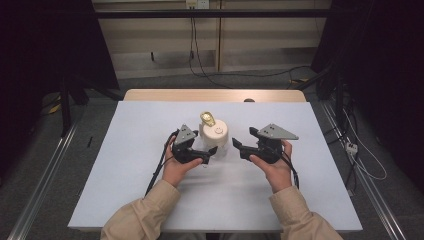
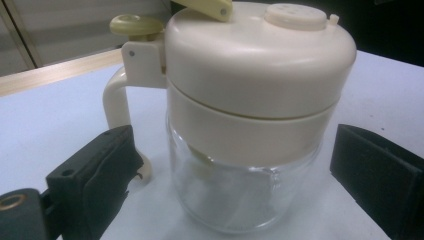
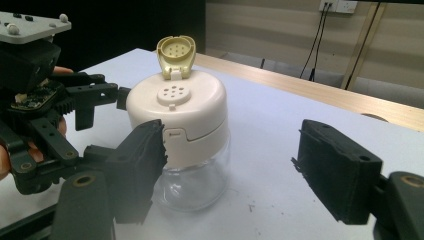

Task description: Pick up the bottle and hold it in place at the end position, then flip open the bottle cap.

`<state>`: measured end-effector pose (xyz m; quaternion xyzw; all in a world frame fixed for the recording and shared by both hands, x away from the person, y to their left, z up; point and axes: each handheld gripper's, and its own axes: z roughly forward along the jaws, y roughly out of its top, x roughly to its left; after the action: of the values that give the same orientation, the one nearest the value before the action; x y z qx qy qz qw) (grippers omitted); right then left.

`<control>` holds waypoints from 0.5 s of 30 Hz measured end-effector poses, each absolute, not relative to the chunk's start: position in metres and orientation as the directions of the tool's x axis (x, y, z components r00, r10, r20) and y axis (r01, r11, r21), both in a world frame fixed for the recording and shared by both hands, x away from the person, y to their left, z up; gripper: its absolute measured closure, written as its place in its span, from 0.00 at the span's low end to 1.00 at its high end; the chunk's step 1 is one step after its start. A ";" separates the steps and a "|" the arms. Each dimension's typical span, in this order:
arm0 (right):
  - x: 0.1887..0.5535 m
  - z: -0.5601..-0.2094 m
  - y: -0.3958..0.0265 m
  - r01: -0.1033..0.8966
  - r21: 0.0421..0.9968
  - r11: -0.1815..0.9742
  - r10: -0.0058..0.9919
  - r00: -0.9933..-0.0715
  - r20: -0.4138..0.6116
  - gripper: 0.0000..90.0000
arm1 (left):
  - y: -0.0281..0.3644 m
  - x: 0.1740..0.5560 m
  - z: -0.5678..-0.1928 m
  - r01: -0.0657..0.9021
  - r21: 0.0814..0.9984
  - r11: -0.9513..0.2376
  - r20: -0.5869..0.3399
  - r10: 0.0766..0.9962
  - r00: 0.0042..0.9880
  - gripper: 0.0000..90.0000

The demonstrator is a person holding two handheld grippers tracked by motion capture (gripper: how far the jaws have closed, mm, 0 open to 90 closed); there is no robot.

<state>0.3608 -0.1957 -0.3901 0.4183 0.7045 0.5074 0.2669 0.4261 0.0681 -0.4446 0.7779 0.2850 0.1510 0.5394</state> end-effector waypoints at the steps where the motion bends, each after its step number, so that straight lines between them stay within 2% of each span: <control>1: 0.360 -0.390 -0.196 0.316 0.938 0.143 0.861 -0.507 0.040 0.28 | 0.069 0.426 -0.444 0.278 0.927 -0.251 -0.073 0.608 0.791 0.05; 15: 0.354 -0.391 -0.200 0.313 0.941 0.129 0.862 -0.504 0.050 0.24 | 0.082 0.419 -0.440 0.277 0.931 -0.236 -0.076 0.619 0.782 0.05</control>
<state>0.3538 -0.2005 -0.3912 0.4191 0.7014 0.5098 0.2692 0.4192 0.0824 -0.4400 0.7705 0.2907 0.1565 0.5453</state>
